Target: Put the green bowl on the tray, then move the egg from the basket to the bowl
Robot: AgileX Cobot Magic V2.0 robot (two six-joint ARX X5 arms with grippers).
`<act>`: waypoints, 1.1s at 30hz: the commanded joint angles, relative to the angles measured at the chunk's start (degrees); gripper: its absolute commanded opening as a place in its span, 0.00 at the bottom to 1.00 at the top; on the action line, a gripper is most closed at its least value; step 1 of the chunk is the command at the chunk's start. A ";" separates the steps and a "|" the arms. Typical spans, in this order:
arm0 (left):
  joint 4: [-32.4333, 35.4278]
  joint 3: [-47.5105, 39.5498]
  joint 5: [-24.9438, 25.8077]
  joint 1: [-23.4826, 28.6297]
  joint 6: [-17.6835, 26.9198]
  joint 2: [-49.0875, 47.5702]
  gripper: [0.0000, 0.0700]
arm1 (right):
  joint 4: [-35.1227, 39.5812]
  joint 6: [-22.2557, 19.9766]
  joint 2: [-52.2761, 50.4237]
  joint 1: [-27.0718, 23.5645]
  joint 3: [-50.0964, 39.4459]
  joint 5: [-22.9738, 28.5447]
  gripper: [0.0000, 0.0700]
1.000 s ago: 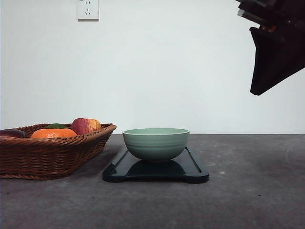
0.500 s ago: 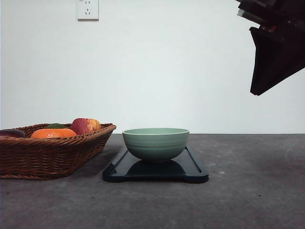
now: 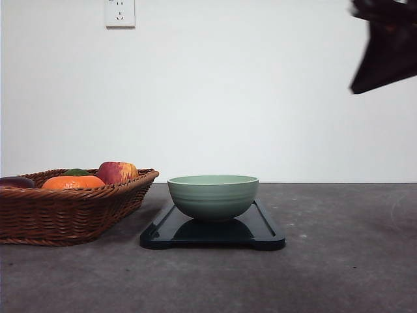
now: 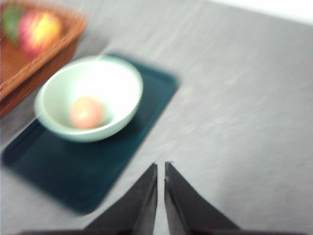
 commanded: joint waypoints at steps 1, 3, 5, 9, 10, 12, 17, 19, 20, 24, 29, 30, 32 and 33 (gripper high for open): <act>-0.31 -1.03 -0.20 -0.02 -0.07 -0.08 0.00 | 2.11 -1.82 -3.38 -1.56 -2.92 0.18 0.02; -0.31 -1.03 -0.20 -0.02 -0.07 -0.08 0.00 | 2.12 -2.01 -7.71 -4.06 -6.02 0.17 0.02; -0.31 -1.03 -0.20 -0.02 -0.07 -0.08 0.00 | 2.08 -2.31 -12.19 -6.86 -9.06 0.18 0.03; -0.33 -1.03 -0.20 -0.02 -0.07 -0.07 0.00 | 2.20 -4.05 -20.47 -11.65 -14.85 0.16 0.02; -0.33 -1.03 -0.20 -0.02 -0.07 -0.07 0.00 | 2.19 -4.30 -22.57 -12.59 -16.28 0.18 0.02; -0.32 -1.03 -0.20 -0.02 -0.07 -0.07 0.00 | 2.22 -4.44 -27.01 -14.31 -19.22 0.18 0.02; -0.31 -1.03 -0.20 -0.02 -0.07 -0.08 0.00 | 2.17 -4.38 -37.73 -17.49 -25.43 0.16 0.02; -0.31 -1.03 -0.20 -0.02 -0.07 -0.08 0.00 | 2.21 -4.38 -41.66 -18.42 -27.56 0.16 0.03; -0.32 -1.03 -0.20 -0.02 -0.07 -0.06 0.00 | 2.18 -4.36 -43.49 -18.78 -28.52 0.16 0.03; -0.31 -1.03 -0.20 -0.02 -0.07 -0.06 0.00 | 2.61 -4.33 -47.24 -19.44 -31.01 0.10 0.02; -0.33 -1.03 -0.20 -0.02 -0.07 -0.06 0.00 | 2.63 -4.07 -47.16 -19.44 -32.35 -0.01 0.02; -0.30 -1.03 -0.20 -0.02 -0.07 -0.06 0.00 | 2.57 -3.86 -47.16 -19.44 -32.63 -0.04 0.02; -0.33 -1.03 -0.20 -0.02 -0.07 -0.06 0.00 | 1.89 -3.21 -47.16 -19.44 -32.87 -0.01 0.02; -0.31 -1.03 -0.20 -0.02 -0.07 -0.06 0.00 | 1.70 -3.24 -47.16 -19.42 -32.87 -0.01 0.02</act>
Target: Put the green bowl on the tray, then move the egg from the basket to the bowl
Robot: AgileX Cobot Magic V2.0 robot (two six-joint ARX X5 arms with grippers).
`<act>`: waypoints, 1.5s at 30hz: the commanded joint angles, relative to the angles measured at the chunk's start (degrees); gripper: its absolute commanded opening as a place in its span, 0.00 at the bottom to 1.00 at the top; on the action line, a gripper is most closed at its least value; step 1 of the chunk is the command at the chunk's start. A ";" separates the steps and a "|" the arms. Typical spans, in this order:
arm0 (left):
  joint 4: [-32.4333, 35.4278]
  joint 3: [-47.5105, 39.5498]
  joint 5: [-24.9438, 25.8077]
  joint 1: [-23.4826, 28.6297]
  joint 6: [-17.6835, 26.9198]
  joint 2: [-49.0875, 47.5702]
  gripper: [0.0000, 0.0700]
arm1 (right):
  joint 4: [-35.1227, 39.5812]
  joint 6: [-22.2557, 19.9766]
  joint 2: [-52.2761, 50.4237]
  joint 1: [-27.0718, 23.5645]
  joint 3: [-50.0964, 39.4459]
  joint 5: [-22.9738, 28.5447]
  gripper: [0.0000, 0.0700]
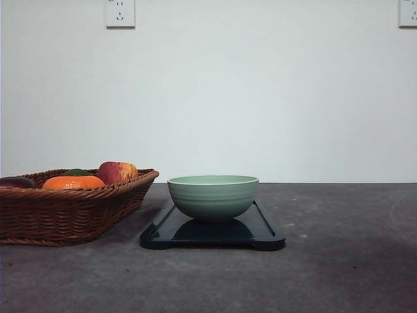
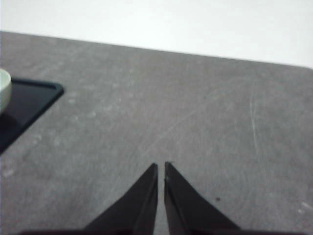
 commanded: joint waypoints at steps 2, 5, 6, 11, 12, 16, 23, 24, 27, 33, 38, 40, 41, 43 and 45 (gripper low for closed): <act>-0.35 -1.01 -0.20 -0.02 -0.07 -0.07 0.00 | 0.49 0.52 -0.04 -0.02 -0.28 -0.09 0.02; -0.35 -1.01 -0.20 -0.02 -0.07 -0.07 0.00 | 0.64 0.52 -0.04 -0.02 -0.24 -0.03 0.02; -0.35 -1.01 -0.20 -0.02 -0.07 -0.07 0.00 | 0.66 0.52 -0.04 -0.02 -0.24 -0.04 0.02; -0.35 -1.01 -0.20 -0.02 -0.07 -0.07 0.00 | 0.66 0.52 -0.04 -0.02 -0.24 -0.02 0.03; -0.35 -1.01 -0.20 -0.02 -0.07 -0.07 0.00 | 0.66 0.52 -0.04 -0.02 -0.24 -0.04 0.03; -0.35 -1.01 -0.20 -0.02 -0.07 -0.07 0.00 | 0.66 0.52 -0.04 -0.02 -0.24 -0.04 0.03; -0.35 -1.01 -0.20 -0.02 -0.07 -0.07 0.00 | 0.66 0.52 -0.04 -0.02 -0.24 -0.02 0.02; -0.35 -1.01 -0.20 -0.02 -0.07 -0.07 0.00 | 0.66 0.52 -0.04 -0.02 -0.24 -0.04 0.03; -0.35 -1.01 -0.20 -0.02 -0.07 -0.07 0.00 | 0.66 0.52 -0.04 -0.02 -0.24 -0.04 0.02; -0.35 -1.01 -0.18 -0.02 -0.07 -0.07 0.00 | 0.66 0.52 -0.04 -0.02 -0.24 -0.04 0.03; -0.35 -1.01 -0.20 -0.02 -0.07 -0.07 0.00 | 0.66 0.52 -0.04 -0.02 -0.24 -0.02 0.02; -0.35 -1.01 -0.20 -0.02 -0.07 -0.07 0.00 | 0.66 0.52 -0.04 -0.02 -0.24 -0.03 0.02; -0.36 -1.01 -0.20 -0.02 -0.07 -0.07 0.00 | 0.66 0.52 -0.04 -0.02 -0.24 -0.04 0.02; -0.35 -1.01 -0.20 -0.02 -0.07 -0.07 0.00 | 0.66 0.52 -0.04 -0.02 -0.24 -0.04 0.02; -0.36 -1.01 -0.20 -0.02 -0.07 -0.07 0.00 | 0.66 0.52 -0.04 -0.02 -0.24 -0.03 0.02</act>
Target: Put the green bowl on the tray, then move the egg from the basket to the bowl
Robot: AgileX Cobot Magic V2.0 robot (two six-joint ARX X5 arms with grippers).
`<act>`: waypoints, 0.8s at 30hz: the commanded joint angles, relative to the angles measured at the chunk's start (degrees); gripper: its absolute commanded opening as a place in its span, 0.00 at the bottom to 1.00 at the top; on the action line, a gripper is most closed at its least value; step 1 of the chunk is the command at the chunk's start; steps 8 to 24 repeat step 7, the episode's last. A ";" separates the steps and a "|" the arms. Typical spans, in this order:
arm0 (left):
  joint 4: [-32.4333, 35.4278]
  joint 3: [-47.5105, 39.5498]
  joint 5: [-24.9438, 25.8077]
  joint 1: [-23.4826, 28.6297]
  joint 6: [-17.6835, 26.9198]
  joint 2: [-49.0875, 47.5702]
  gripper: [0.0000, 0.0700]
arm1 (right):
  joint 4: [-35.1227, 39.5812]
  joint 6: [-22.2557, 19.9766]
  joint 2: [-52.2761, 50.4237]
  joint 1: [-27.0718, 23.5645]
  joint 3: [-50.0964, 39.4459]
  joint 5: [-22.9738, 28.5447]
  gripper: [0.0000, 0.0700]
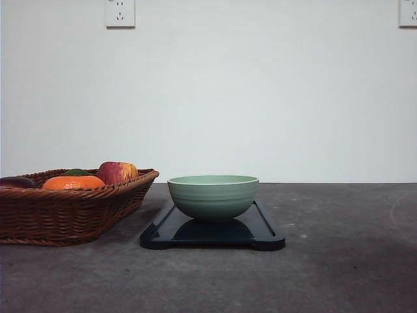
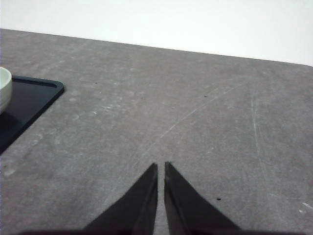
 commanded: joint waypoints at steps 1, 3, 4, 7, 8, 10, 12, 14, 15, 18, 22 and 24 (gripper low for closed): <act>-0.37 -1.01 -0.20 -0.02 -0.07 -0.07 0.00 | 0.57 0.46 -0.04 -0.02 -0.24 -0.04 0.02; -0.37 -1.01 -0.20 -0.02 -0.07 -0.07 0.00 | 0.57 0.46 -0.04 -0.02 -0.24 -0.06 0.02; -0.37 -1.01 -0.20 -0.02 -0.07 -0.07 0.00 | 0.57 0.46 -0.04 -0.02 -0.24 -0.05 0.02; -0.39 -1.01 -0.20 -0.02 -0.07 -0.07 0.00 | 0.57 0.46 -0.04 -0.02 -0.24 -0.07 0.03; -0.39 -1.01 -0.20 -0.02 -0.07 -0.07 0.00 | 0.57 0.46 -0.04 -0.02 -0.24 -0.07 0.03; -0.39 -1.01 -0.20 -0.02 -0.07 -0.07 0.00 | 0.57 0.46 -0.04 -0.02 -0.24 -0.07 0.03; -0.39 -1.01 -0.20 -0.02 -0.07 -0.07 0.00 | 0.57 0.46 -0.04 -0.02 -0.24 -0.07 0.03; -0.39 -1.01 -0.20 -0.02 -0.07 -0.07 0.00 | 0.57 0.46 -0.04 -0.02 -0.24 -0.07 0.03; -0.39 -1.01 -0.20 -0.02 -0.07 -0.07 0.00 | 0.57 0.46 -0.04 -0.02 -0.24 -0.07 0.03; -0.39 -1.01 -0.20 -0.02 -0.07 -0.07 0.00 | 0.57 0.46 -0.04 -0.02 -0.24 -0.07 0.03; -0.39 -1.01 -0.20 -0.02 -0.07 -0.07 0.00 | 0.57 0.46 -0.04 -0.02 -0.24 -0.07 0.03; -0.39 -1.01 -0.20 -0.02 -0.07 -0.07 0.00 | 0.57 0.46 -0.04 -0.02 -0.24 -0.07 0.03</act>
